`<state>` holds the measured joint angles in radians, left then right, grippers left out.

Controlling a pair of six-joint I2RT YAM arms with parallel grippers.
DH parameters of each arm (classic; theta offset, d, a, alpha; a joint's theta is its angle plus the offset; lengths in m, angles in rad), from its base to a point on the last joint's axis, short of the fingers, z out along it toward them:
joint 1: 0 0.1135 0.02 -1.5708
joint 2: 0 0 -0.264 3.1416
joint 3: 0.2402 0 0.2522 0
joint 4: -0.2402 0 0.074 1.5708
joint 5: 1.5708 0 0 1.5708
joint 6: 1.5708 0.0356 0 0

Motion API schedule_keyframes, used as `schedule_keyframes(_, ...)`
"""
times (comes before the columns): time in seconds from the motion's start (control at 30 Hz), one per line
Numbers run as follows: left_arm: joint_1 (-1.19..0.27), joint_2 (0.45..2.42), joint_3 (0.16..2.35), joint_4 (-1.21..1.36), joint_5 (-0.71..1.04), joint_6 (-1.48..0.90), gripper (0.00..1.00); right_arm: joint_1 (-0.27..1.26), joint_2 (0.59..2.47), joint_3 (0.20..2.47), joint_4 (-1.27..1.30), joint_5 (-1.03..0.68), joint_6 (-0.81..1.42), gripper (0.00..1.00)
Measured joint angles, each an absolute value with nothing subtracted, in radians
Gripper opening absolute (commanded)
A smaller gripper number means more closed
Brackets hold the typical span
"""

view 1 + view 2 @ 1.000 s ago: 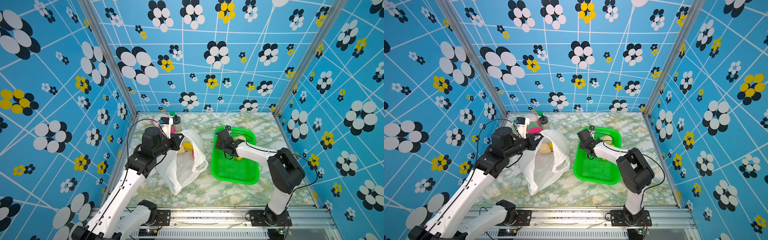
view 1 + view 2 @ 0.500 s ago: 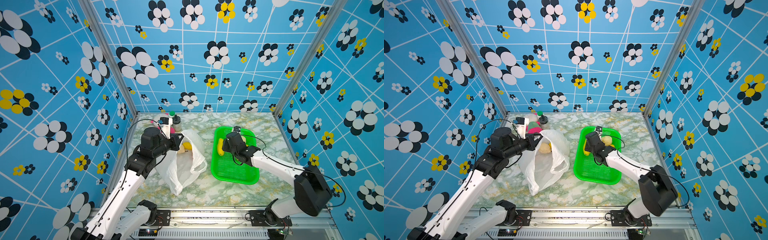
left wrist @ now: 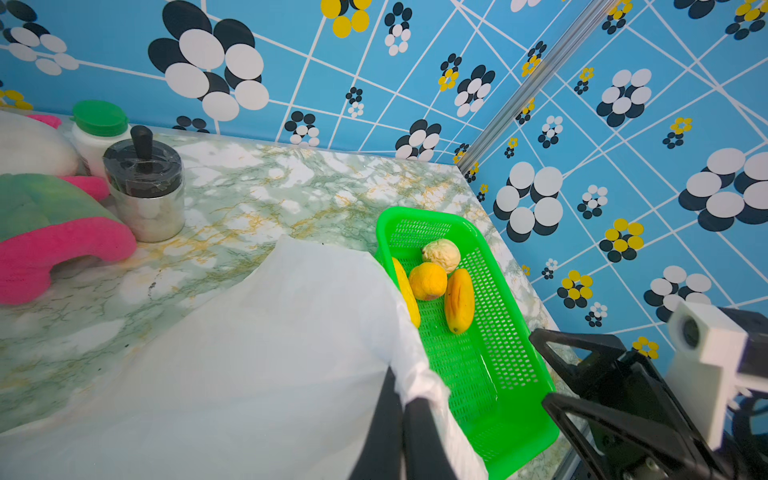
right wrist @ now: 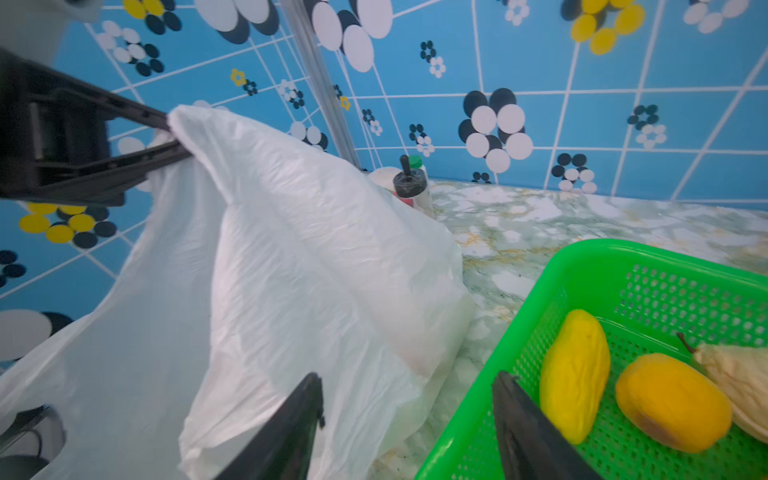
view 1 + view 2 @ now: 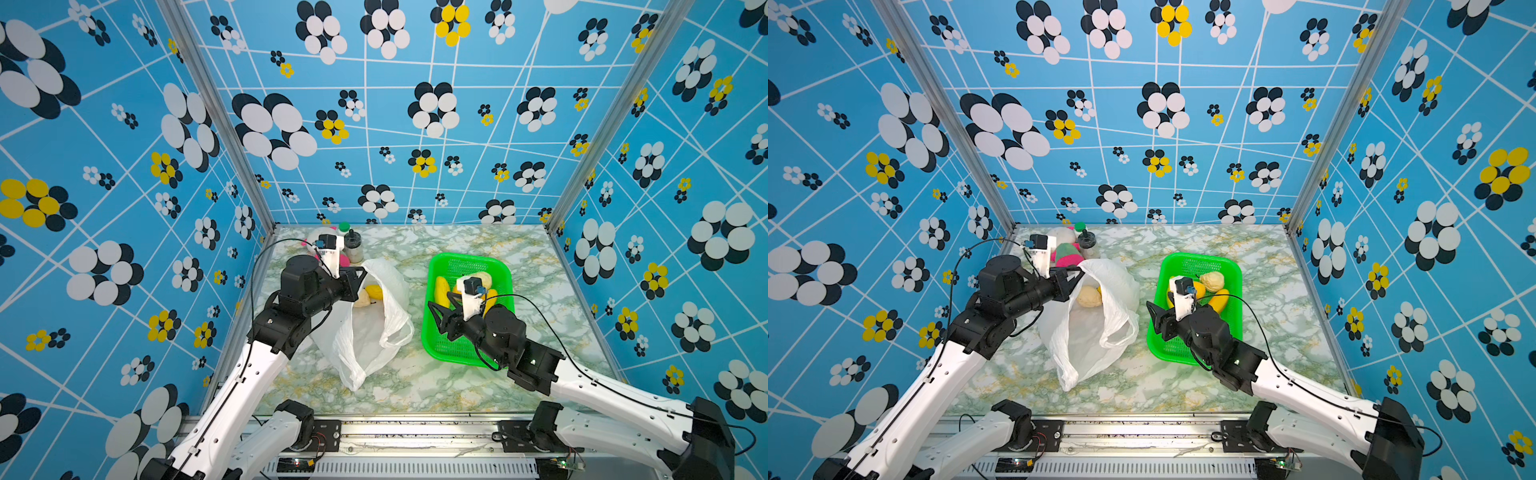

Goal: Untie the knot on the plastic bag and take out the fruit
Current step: 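Open the right gripper and withdraw it from the basket, then move the right gripper back into the bag opening toward the remaining fruit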

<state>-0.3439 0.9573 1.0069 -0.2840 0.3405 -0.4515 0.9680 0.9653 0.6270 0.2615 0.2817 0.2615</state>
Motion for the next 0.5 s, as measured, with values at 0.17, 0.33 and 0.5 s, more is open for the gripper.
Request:
schedule_keyframes(0.17, -0.344, 0.957, 1.007, -0.284, 0.340, -0.451, 0.00, 1.066, 0.979, 0.627, 0.331, 0.256, 0.189, 0.67)
schedule_keyframes(0.33, -0.344, 0.955, 1.007, -0.284, 0.340, -0.451, 0.00, 1.122, 1.105, 0.673, 0.356, 0.236, 0.164, 0.63)
schedule_keyframes(0.5, -0.344, 0.941, 1.007, -0.284, 0.341, -0.452, 0.00, 1.178, 1.313, 0.816, 0.340, 0.226, 0.161, 0.52)
